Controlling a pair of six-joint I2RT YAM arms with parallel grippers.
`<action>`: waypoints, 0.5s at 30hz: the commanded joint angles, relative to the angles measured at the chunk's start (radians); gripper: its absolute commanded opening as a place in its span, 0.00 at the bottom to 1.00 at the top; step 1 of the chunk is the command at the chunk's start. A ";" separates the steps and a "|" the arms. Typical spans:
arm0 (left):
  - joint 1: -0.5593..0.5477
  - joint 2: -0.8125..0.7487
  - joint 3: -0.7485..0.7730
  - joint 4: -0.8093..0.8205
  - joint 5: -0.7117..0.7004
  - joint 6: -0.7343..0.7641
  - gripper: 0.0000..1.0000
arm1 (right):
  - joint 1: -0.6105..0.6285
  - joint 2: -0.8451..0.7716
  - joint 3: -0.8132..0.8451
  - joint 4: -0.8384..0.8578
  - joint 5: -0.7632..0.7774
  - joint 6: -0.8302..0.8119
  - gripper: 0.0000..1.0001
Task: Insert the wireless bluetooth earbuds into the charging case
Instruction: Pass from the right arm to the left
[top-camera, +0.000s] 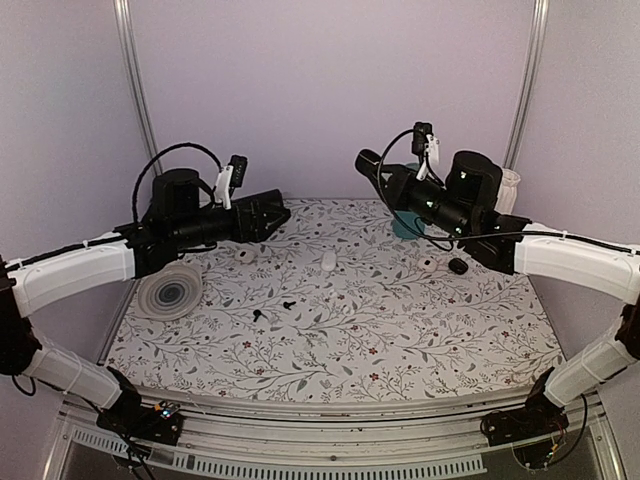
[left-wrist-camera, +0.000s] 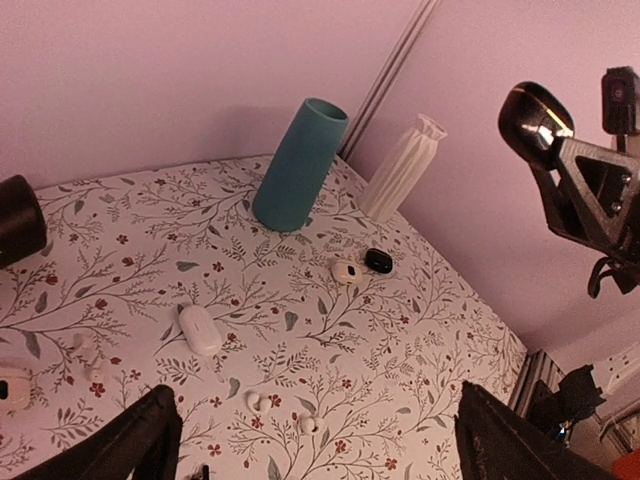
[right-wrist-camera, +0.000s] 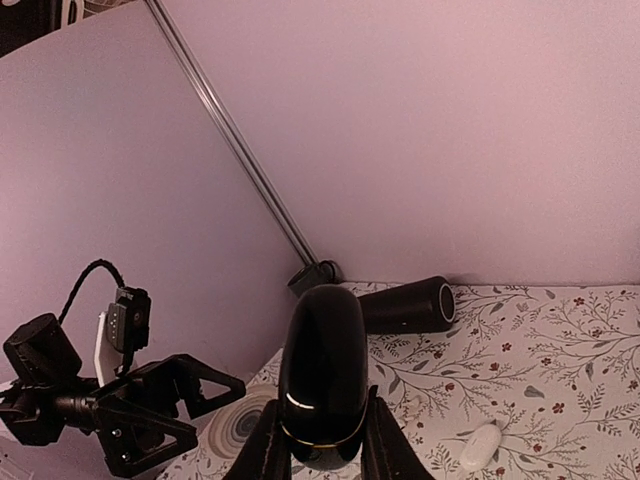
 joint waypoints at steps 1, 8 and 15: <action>0.030 0.030 0.009 0.086 0.201 0.112 0.95 | -0.034 -0.040 0.024 -0.009 -0.151 0.064 0.03; 0.042 0.088 0.013 0.259 0.458 0.088 0.87 | -0.079 -0.009 0.044 0.023 -0.500 0.055 0.03; 0.028 0.119 0.021 0.403 0.529 0.017 0.82 | -0.067 0.050 0.062 0.072 -0.699 0.063 0.02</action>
